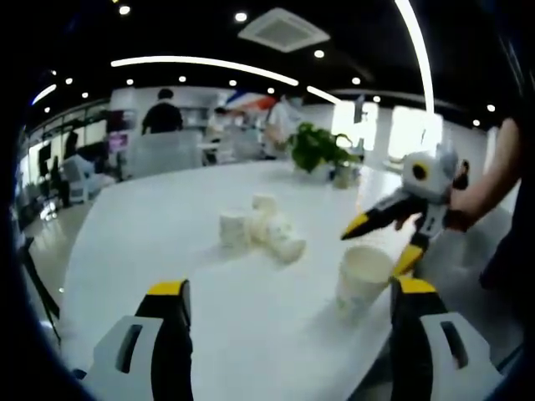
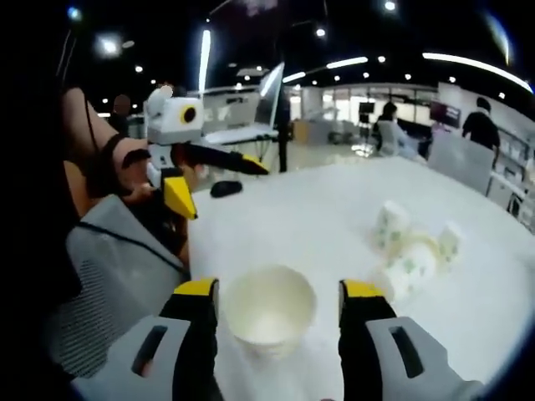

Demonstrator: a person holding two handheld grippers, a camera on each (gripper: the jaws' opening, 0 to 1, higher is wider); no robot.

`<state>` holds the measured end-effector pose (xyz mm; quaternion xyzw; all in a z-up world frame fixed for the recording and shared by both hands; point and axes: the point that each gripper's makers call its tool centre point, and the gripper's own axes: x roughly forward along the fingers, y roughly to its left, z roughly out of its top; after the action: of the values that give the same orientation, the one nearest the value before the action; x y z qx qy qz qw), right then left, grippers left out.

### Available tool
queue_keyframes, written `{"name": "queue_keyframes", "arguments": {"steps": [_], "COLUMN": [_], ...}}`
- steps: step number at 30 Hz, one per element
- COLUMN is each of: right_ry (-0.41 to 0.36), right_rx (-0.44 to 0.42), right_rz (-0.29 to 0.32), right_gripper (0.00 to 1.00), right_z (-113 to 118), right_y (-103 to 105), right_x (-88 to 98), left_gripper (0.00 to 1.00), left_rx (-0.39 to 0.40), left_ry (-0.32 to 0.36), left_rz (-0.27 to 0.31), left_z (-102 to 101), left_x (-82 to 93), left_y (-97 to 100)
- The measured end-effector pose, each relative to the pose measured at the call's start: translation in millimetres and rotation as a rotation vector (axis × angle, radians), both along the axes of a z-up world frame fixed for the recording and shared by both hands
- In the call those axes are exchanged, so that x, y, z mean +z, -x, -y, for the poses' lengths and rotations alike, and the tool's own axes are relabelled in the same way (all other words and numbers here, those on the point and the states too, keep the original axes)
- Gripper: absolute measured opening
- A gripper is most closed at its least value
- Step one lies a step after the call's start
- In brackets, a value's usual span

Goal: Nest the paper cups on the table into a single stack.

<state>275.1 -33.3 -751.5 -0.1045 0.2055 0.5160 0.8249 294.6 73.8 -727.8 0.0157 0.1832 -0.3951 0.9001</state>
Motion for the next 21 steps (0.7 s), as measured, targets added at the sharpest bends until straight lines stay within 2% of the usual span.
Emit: {"name": "queue_keyframes", "arguments": {"steps": [9, 21], "right_ry": [-0.101, -0.089], "right_rx": [-0.122, -0.276], "right_rz": [0.021, 0.037], "right_gripper": [0.55, 0.61], "right_z": [15.9, 58.7], "right_y": [-25.0, -52.2], "right_x": [30.4, 30.7], "left_gripper": [0.98, 0.98], "left_rx": [-0.006, -0.016], "left_ry": [0.002, -0.007], "left_rz": [0.005, 0.005], "left_z": [1.6, 1.4], "left_x": [2.1, 2.2], "left_y": [-1.0, -0.7]}}
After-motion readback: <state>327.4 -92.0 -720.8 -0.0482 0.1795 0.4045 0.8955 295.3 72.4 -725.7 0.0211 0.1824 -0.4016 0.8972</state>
